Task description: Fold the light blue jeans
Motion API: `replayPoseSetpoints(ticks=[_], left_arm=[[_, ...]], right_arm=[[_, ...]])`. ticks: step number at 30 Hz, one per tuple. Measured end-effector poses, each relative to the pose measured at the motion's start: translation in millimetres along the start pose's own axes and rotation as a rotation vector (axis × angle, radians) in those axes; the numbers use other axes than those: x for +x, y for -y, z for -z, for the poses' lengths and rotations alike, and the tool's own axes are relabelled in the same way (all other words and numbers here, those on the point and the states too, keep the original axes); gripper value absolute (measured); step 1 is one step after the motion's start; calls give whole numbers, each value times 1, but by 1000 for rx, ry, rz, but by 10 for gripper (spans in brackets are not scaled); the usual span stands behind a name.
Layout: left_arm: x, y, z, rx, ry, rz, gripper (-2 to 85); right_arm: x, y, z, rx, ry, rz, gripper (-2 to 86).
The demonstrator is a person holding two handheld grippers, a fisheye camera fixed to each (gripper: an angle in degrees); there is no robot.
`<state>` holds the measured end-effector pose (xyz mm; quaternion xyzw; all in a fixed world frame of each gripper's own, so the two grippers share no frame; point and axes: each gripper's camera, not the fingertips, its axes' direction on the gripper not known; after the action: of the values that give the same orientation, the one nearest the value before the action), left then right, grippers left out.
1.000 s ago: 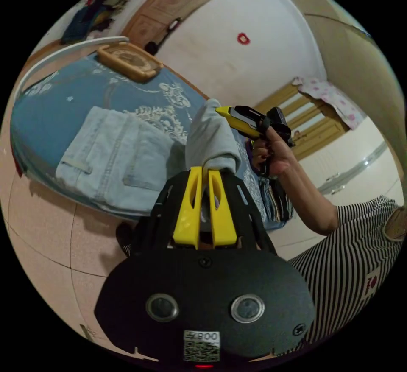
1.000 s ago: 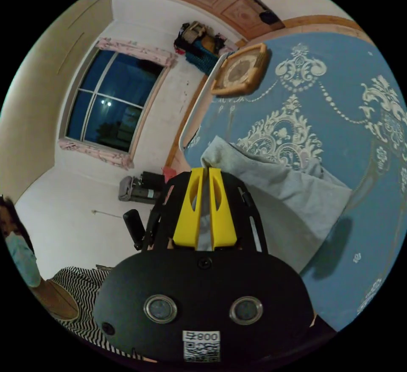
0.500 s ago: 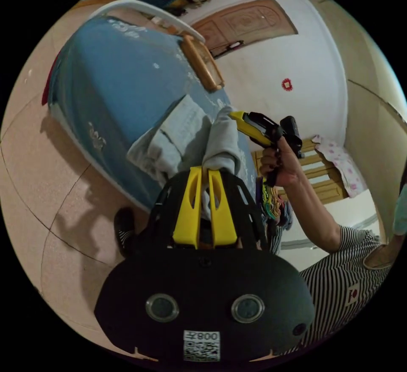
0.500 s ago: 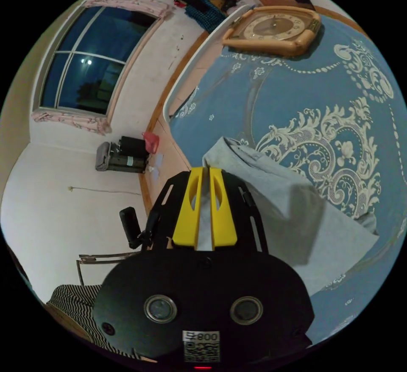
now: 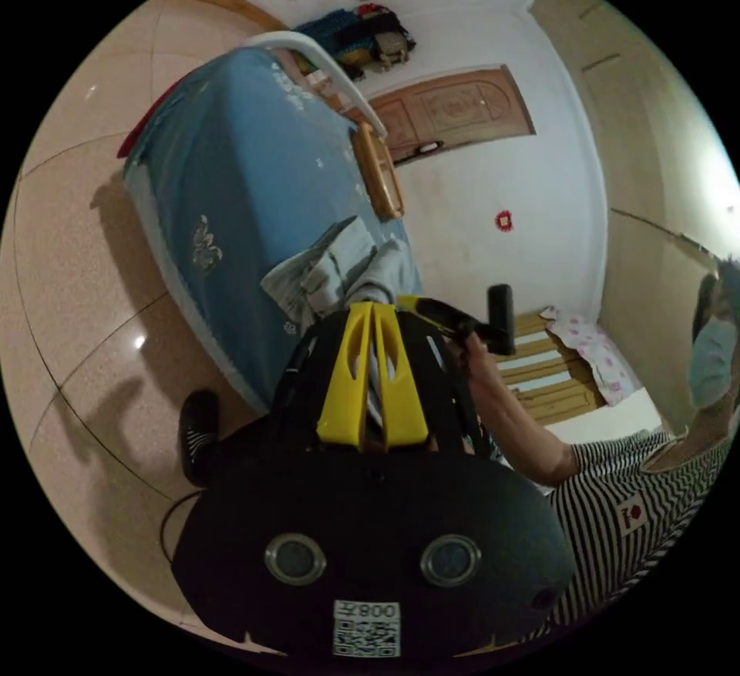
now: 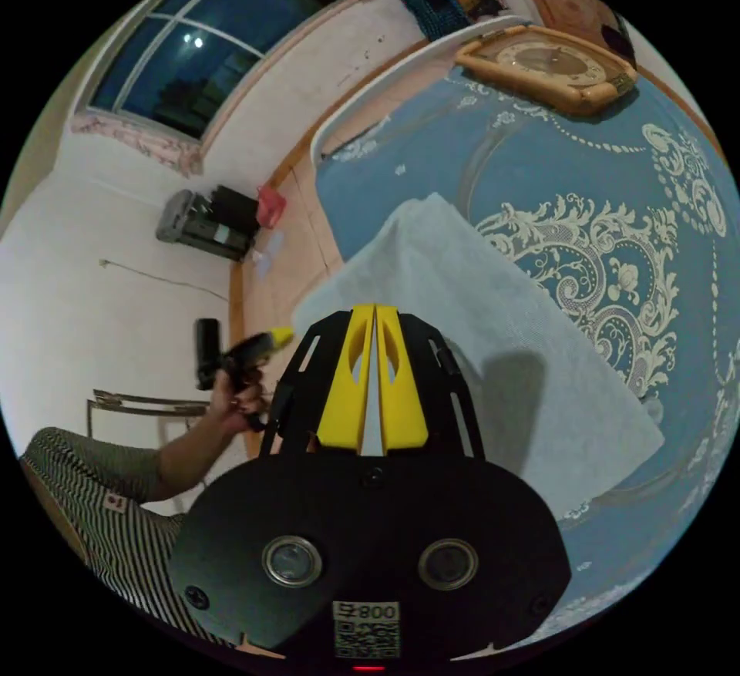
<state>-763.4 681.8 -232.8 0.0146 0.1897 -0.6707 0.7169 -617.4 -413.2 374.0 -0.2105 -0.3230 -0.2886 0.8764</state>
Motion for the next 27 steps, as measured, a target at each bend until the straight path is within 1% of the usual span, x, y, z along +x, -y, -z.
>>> replayPoseSetpoints(ticks=[1,4,6,8,9,11,13,15,17,19,21,24,26,27], left_arm=[[11,6,-3,-28,19,-63,4],[34,26,-24,-111,84,-226,2],[38,37,-38,-142,179,-272,2],[27,47,-55,-201,407,-286,2],[22,49,-57,-212,437,-275,2],[5,52,-51,-191,389,-231,1],[-5,53,-47,-181,390,-197,1],[-11,54,-45,-177,390,-193,2],[-17,61,-44,-176,368,-181,3],[-20,66,-41,-183,358,-186,4],[-23,69,-36,-176,348,-191,7],[-34,69,-24,-160,288,-155,19],[-48,62,-18,-177,166,-125,47],[-52,60,-18,-188,140,-114,57]], right_arm=[[-4,8,-18,-68,-63,12,1],[-13,23,-41,-118,-132,19,1],[-19,29,-43,-137,-151,46,1],[-26,30,-37,-117,-125,88,1],[-28,28,-29,-71,-114,96,0],[-27,24,-15,20,-142,94,0],[-15,25,-8,77,-203,59,0],[0,33,-15,65,-231,14,0],[15,42,-31,-2,-256,-18,0],[34,49,-51,-97,-241,-63,0],[41,47,-54,-107,-240,-66,0],[56,29,-46,-57,-191,-64,0],[69,11,-35,-1,-150,-89,1],[78,-6,-26,44,-125,-85,1]])
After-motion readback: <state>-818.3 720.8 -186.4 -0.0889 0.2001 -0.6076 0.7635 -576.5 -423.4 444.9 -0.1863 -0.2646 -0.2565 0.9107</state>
